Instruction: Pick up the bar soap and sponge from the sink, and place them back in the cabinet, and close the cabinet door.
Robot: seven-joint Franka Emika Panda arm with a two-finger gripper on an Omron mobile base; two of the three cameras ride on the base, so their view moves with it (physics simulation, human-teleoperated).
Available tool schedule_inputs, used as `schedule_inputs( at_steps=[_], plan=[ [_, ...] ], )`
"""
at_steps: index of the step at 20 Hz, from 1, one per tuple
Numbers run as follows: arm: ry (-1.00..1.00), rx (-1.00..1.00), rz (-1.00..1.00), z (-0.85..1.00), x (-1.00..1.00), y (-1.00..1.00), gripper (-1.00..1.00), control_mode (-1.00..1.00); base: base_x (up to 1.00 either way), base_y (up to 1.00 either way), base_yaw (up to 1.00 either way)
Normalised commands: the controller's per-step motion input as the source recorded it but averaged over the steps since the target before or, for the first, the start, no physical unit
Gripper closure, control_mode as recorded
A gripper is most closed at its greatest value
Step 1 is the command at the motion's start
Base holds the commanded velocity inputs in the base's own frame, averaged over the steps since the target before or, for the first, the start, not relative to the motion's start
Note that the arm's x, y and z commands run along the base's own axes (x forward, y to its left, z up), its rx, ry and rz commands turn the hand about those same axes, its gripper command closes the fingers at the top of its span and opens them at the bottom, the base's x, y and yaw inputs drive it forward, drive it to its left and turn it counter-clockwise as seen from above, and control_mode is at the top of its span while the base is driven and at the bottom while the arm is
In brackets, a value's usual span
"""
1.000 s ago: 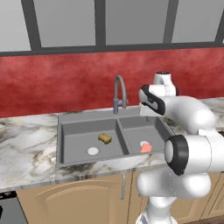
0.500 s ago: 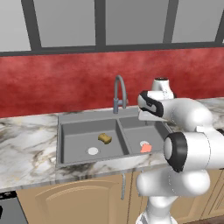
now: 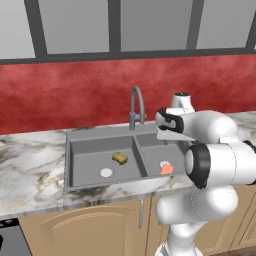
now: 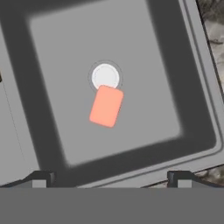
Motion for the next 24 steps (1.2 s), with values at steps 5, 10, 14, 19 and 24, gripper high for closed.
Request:
schedule_inputs(
  at_steps=[5, 10, 14, 19, 24],
  plan=[
    [0.00, 0.00, 0.00, -0.10, 0.24, 0.00, -1.00, -1.00, 0.00, 0.00, 0.00],
    [0.00, 0.00, 0.00, -0.15, 0.21, 0.00, -1.00, -1.00, 0.00, 0.00, 0.00],
    [0.00, 0.00, 0.00, -0.22, 0.17, 0.00, -1.00, -1.00, 0.00, 0.00, 0.00],
    [0.00, 0.00, 0.00, -0.22, 0.14, 0.00, -1.00, -1.00, 0.00, 0.00, 0.00],
    [0.00, 0.00, -0.01, -0.18, 0.14, 0.00, -1.00, -1.00, 0.00, 0.00, 0.00]
  ],
)
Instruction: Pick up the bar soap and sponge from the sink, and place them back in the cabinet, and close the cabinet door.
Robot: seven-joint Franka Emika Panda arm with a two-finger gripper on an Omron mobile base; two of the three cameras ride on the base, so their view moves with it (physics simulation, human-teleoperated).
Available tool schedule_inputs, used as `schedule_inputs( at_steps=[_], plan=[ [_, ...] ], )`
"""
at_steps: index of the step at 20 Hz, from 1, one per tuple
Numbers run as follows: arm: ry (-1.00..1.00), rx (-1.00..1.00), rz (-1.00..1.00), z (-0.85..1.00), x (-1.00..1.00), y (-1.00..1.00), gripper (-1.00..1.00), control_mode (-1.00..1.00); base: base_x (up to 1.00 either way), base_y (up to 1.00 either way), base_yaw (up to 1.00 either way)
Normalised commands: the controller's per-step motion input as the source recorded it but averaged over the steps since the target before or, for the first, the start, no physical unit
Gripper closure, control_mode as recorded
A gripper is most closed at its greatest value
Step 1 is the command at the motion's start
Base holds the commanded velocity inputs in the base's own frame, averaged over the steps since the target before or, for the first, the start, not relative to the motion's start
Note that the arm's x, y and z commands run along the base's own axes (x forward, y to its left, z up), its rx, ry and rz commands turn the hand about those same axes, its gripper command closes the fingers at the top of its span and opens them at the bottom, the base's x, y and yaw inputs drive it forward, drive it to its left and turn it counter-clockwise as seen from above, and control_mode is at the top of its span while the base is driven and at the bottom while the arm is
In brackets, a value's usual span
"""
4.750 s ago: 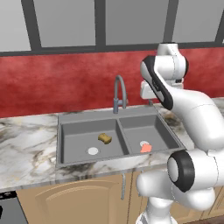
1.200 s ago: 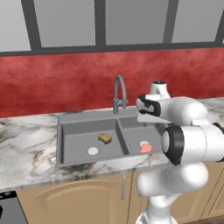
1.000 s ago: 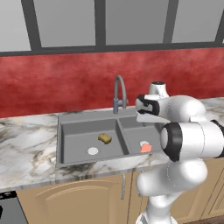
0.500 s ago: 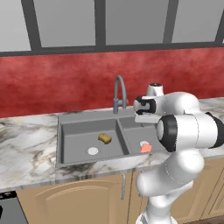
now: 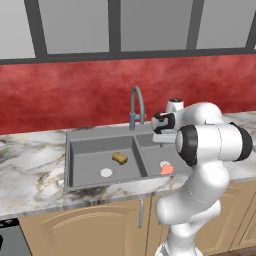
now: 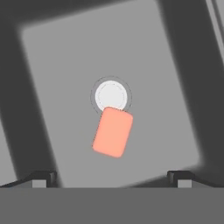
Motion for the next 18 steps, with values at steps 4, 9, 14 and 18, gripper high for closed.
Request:
schedule_inputs(
  at_steps=[4, 9, 14, 18],
  plan=[
    [0.00, 0.00, -0.04, -0.16, 0.11, 0.00, -1.00, -1.00, 0.00, 0.00, 0.00],
    [0.00, 0.01, -0.08, -0.14, 0.04, 0.00, -1.00, -1.00, 0.00, 0.00, 0.00],
    [0.00, 0.02, -0.09, -0.14, 0.00, 0.00, -1.00, -1.00, 0.00, 0.00, 0.00],
    [0.01, 0.02, -0.05, -0.08, 0.00, -0.04, -1.00, -1.00, 0.00, 0.00, 0.00]
  ],
)
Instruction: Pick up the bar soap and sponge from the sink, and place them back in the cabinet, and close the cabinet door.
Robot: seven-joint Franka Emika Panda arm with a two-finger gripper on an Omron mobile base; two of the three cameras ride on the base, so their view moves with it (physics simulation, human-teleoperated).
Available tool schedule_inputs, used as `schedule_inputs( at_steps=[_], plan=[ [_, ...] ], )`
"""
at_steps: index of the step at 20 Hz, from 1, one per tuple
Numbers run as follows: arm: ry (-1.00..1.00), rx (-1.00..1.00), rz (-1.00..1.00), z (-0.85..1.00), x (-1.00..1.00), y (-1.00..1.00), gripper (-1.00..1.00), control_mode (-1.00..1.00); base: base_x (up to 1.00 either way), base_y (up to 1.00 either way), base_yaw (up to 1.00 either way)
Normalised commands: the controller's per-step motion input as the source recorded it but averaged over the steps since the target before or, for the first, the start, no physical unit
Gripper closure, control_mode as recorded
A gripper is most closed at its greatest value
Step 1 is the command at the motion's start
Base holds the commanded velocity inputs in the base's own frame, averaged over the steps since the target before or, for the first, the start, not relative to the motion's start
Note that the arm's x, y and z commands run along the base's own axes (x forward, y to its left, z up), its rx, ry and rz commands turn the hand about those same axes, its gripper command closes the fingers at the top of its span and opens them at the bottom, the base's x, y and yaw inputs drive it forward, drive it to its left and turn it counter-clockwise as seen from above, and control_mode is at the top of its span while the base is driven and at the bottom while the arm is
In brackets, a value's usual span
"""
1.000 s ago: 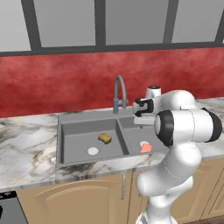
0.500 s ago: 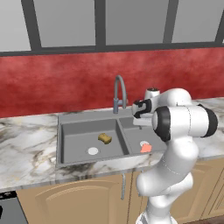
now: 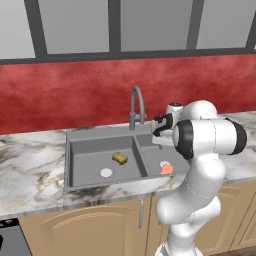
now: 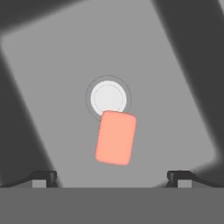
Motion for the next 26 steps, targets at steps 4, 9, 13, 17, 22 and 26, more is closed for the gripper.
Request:
schedule_inputs(
  at_steps=[4, 9, 13, 17, 22, 26],
  plan=[
    [0.01, 0.00, -0.03, -0.09, 0.00, -0.04, -1.00, -1.00, 0.00, 0.00, 0.00],
    [0.00, 0.00, -0.04, -0.09, 0.00, -0.04, -1.00, -1.00, 0.00, 0.00, 0.00],
    [0.03, 0.00, -0.05, -0.12, 0.00, -0.01, -1.00, -1.00, 0.00, 0.00, 0.00],
    [0.03, 0.00, -0.04, -0.14, 0.00, 0.00, -1.00, -1.00, 0.00, 0.00, 0.00],
    [0.01, 0.00, -0.03, -0.15, 0.00, -0.01, -1.00, -1.00, 0.00, 0.00, 0.00],
    [0.01, 0.00, -0.01, -0.15, 0.00, -0.01, -1.00, -1.00, 0.00, 0.00, 0.00]
  ],
)
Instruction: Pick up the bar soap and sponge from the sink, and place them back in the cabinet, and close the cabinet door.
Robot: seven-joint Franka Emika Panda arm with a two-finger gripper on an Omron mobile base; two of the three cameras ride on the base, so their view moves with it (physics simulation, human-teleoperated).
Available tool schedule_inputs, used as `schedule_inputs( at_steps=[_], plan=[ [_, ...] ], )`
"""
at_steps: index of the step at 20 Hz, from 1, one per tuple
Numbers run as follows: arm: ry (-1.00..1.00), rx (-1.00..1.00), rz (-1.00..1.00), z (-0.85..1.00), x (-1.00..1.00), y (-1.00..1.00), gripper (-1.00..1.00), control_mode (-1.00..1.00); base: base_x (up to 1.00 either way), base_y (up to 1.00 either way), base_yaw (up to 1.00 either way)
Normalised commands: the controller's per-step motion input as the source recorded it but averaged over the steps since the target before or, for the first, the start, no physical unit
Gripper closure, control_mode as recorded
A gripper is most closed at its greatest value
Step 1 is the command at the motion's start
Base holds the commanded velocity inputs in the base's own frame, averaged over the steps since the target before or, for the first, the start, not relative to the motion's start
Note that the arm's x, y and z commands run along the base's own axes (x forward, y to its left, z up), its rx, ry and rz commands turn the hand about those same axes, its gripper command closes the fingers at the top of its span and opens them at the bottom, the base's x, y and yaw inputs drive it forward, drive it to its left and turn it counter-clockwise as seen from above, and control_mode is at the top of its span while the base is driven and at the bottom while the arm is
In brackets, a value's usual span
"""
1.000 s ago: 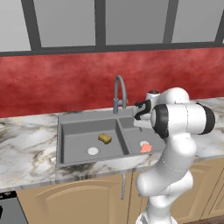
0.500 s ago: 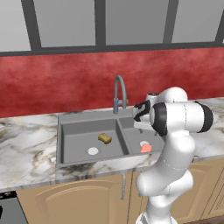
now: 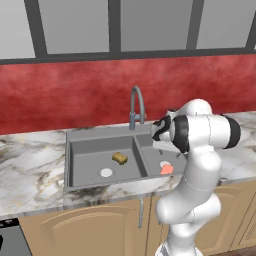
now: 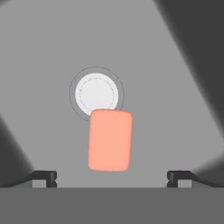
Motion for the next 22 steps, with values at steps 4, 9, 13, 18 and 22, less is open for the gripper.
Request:
schedule_inputs(
  at_steps=[4, 9, 13, 18, 22],
  plan=[
    [0.02, 0.00, 0.00, -0.17, 0.00, 0.00, -1.00, -1.00, 0.00, 0.00, 0.00],
    [0.01, 0.00, 0.00, -0.15, 0.00, 0.00, -1.00, -1.00, 0.00, 0.00, 0.00],
    [0.00, 0.00, 0.00, -0.13, 0.00, 0.00, -1.00, -1.00, 0.00, 0.00, 0.00],
    [0.00, 0.00, 0.00, -0.12, 0.00, 0.00, -1.00, -1.00, 0.00, 0.00, 0.00],
    [0.00, 0.00, 0.00, -0.16, 0.00, 0.00, -1.00, -1.00, 0.00, 0.00, 0.00]
  ],
)
